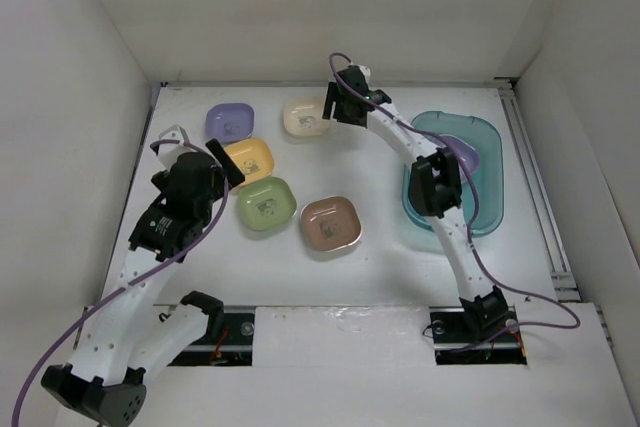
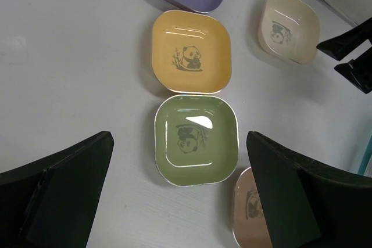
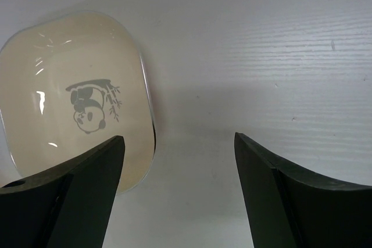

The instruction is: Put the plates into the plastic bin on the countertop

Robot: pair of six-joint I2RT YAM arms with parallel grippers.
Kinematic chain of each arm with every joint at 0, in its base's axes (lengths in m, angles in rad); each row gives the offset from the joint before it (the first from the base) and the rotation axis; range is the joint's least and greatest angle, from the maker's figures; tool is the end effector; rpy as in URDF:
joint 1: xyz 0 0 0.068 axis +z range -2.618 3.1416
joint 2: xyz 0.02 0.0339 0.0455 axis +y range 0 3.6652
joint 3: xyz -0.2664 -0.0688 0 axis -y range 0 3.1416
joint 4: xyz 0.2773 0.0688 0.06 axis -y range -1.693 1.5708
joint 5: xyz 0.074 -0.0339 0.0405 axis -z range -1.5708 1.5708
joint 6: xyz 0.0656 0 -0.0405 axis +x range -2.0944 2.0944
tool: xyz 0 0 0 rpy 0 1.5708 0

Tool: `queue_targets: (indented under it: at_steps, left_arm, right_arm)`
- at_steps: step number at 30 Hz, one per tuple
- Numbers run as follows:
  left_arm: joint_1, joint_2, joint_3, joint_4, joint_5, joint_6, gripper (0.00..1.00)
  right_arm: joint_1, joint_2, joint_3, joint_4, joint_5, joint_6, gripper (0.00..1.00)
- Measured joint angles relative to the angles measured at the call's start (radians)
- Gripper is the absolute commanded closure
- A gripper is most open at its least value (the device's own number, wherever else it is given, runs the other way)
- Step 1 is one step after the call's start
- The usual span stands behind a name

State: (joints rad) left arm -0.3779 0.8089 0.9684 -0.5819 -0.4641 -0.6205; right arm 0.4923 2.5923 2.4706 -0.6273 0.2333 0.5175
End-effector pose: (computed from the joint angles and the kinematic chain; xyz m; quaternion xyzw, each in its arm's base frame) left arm 0.2166 -0.0544 0.3551 -0.2229 0.7960 -0.0835 0.5565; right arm 0.5630 0.2847 0.1846 0.0580 0.9099 0.0985 0.3988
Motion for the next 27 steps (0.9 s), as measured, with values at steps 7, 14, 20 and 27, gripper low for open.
queue_targets:
  at_steps: [7, 14, 20, 27]
  left_arm:
    - [0.000, -0.011, 0.000, 0.008, 0.020, 0.013, 0.00]
    - [0.000, -0.024, 0.000, 0.011, 0.036, 0.022, 0.00]
    - [0.000, -0.044, 0.000, 0.017, 0.046, 0.029, 0.00]
    - [0.000, -0.047, 0.000, 0.018, 0.052, 0.036, 0.00]
  right_arm:
    - [0.000, 0.053, 0.024, -0.026, -0.006, 0.013, 0.35]
    - [0.000, 0.101, 0.067, -0.045, -0.030, 0.023, 0.76]
    - [-0.004, 0.006, -0.117, 0.046, -0.093, 0.046, 1.00]
    - [-0.017, -0.332, -0.605, 0.200, -0.171, 0.070, 1.00]
